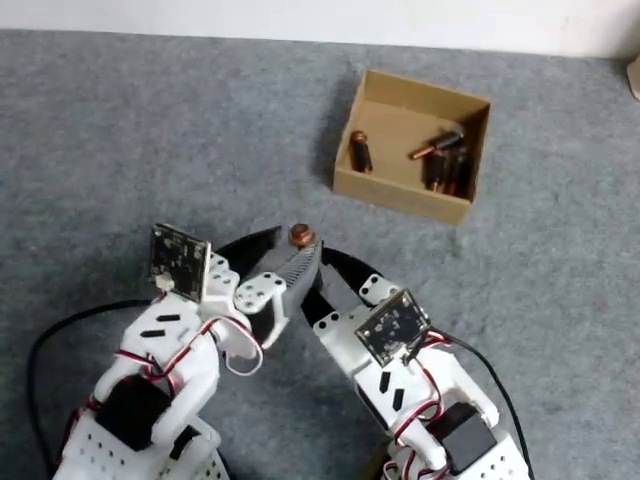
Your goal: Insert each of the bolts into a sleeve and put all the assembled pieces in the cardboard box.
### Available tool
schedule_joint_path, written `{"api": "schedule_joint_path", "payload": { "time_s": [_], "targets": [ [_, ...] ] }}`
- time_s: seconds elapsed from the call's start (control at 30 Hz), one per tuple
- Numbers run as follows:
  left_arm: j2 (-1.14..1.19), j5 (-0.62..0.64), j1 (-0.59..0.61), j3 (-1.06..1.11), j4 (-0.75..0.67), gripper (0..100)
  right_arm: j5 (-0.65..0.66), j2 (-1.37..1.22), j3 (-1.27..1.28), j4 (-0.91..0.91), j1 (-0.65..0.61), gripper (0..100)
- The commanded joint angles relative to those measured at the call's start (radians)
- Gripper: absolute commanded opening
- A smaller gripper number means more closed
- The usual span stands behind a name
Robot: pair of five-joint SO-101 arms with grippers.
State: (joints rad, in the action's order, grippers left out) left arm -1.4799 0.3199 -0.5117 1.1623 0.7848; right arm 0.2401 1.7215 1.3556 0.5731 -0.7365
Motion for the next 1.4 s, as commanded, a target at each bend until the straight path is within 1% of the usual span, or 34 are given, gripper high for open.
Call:
{"api": "schedule_joint_path", "payload": {
  "time_s": [0.0, 0.1, 0.23, 0.43, 0.57, 0.67, 0.77, 0.83, 0.9, 0.93, 1.03, 1.1, 1.17, 1.23, 1.3, 1.37],
  "targets": [
    [0.004, -0.002, 0.004, -0.010, 0.055, 30, 0.012, 0.016, -0.013, -0.010, -0.012, 0.4],
    [0.004, -0.035, 0.019, -0.041, 0.055, 30, 0.012, 0.013, -0.013, -0.010, -0.012, 0.4],
    [0.007, -0.057, 0.056, -0.162, 0.063, 30, 0.012, 0.008, -0.013, -0.010, -0.012, 0.4],
    [0.004, -0.046, 0.045, -0.381, 0.210, 30, 0.012, 0.007, -0.012, -0.010, -0.012, 0.4],
    [0.004, -0.006, 0.045, -0.466, 0.272, 30, 0.012, 0.007, -0.012, -0.010, -0.012, 0.4],
    [0.004, 0.006, 0.053, -0.450, 0.353, 30, 0.012, 0.007, -0.012, -0.010, -0.012, 0.4],
    [0.004, 0.006, 0.056, -0.371, 0.407, 30, 0.012, 0.007, -0.012, -0.010, -0.012, 0.4],
    [0.004, 0.006, 0.097, -0.311, 0.425, 30, 0.012, 0.007, -0.012, -0.010, -0.010, 0.4],
    [0.004, 0.006, 0.166, -0.242, 0.419, 30, 0.011, 0.007, -0.012, -0.010, -0.008, 0.4],
    [0.004, 0.006, 0.214, -0.206, 0.394, 30, 0.011, 0.007, -0.012, -0.010, -0.007, 0.4],
    [0.004, 0.008, 0.320, -0.102, 0.244, 30, 0.011, 0.007, -0.012, -0.010, -0.007, 0.4],
    [0.004, 0.052, 0.348, -0.038, 0.163, 30, 0.011, 0.007, -0.013, -0.010, -0.005, 0.4],
    [0.004, 0.120, 0.352, 0.016, 0.124, 30, 0.012, 0.005, -0.015, -0.010, 0.012, 0.4],
    [0.004, 0.152, 0.352, 0.053, 0.112, 30, 0.012, 0.005, -0.019, -0.012, 0.051, 0.4],
    [0.004, 0.150, 0.358, 0.059, 0.118, 30, 0.014, 0.004, -0.022, -0.012, 0.111, 0.4],
    [0.002, 0.153, 0.397, 0.058, 0.118, 30, 0.014, -0.005, -0.022, -0.021, 0.166, 0.4]
  ]
}}
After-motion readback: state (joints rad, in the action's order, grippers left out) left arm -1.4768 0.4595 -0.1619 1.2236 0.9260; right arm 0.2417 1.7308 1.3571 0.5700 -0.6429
